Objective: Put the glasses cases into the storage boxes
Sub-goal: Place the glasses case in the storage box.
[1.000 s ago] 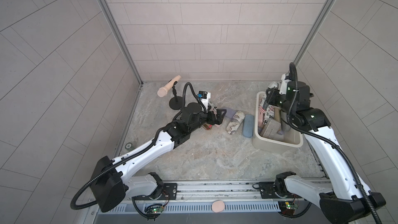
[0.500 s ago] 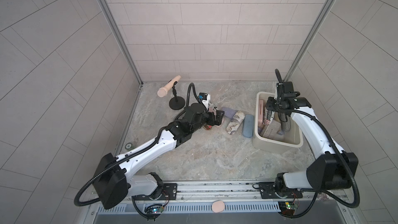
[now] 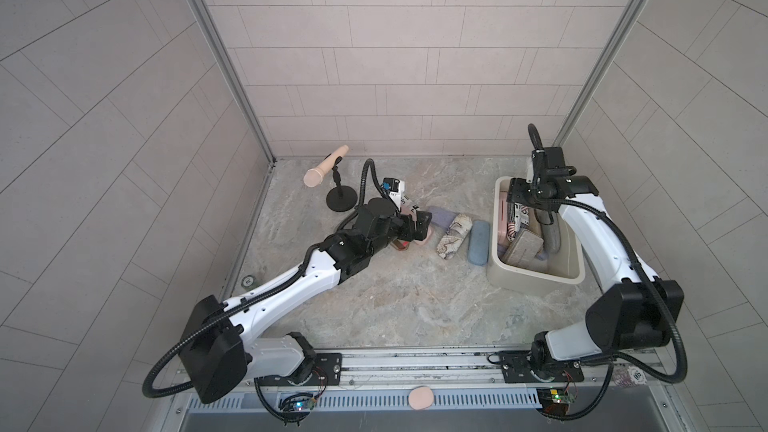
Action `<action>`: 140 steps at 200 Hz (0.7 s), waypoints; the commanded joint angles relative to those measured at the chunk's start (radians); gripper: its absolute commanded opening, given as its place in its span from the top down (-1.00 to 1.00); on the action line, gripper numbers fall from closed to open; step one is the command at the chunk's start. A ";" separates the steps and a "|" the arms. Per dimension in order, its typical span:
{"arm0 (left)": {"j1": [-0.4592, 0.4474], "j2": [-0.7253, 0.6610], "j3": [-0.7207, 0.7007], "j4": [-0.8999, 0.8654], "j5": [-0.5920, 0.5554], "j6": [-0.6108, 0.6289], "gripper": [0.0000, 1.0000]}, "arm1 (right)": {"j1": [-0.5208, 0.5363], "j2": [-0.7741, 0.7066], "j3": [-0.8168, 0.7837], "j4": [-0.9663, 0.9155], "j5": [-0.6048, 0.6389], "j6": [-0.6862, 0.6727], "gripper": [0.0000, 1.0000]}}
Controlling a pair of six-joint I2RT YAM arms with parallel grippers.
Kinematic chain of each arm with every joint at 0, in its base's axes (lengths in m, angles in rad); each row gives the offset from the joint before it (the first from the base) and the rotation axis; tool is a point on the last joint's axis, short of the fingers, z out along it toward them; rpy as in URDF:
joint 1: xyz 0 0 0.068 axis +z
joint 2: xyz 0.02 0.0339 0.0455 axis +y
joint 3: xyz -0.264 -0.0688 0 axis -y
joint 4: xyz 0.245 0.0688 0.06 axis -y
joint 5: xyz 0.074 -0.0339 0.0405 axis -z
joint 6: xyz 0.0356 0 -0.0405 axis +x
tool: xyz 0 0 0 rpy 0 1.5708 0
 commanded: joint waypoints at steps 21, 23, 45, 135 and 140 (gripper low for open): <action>0.006 0.004 0.046 -0.048 -0.075 0.020 -1.00 | 0.162 -0.177 -0.094 0.035 0.002 0.011 -0.39; 0.007 0.005 0.049 -0.055 -0.082 0.019 -1.00 | 0.189 -0.187 -0.100 0.039 0.009 0.012 -0.39; 0.013 0.019 0.072 -0.131 -0.201 -0.011 -1.00 | 0.374 -0.228 -0.130 0.041 0.109 0.036 -0.38; 0.068 0.117 0.163 -0.304 -0.260 -0.098 -1.00 | 0.664 -0.141 -0.279 0.165 0.298 0.243 -0.38; 0.070 0.119 0.166 -0.307 -0.259 -0.104 -1.00 | 0.669 -0.130 -0.280 0.164 0.304 0.248 -0.38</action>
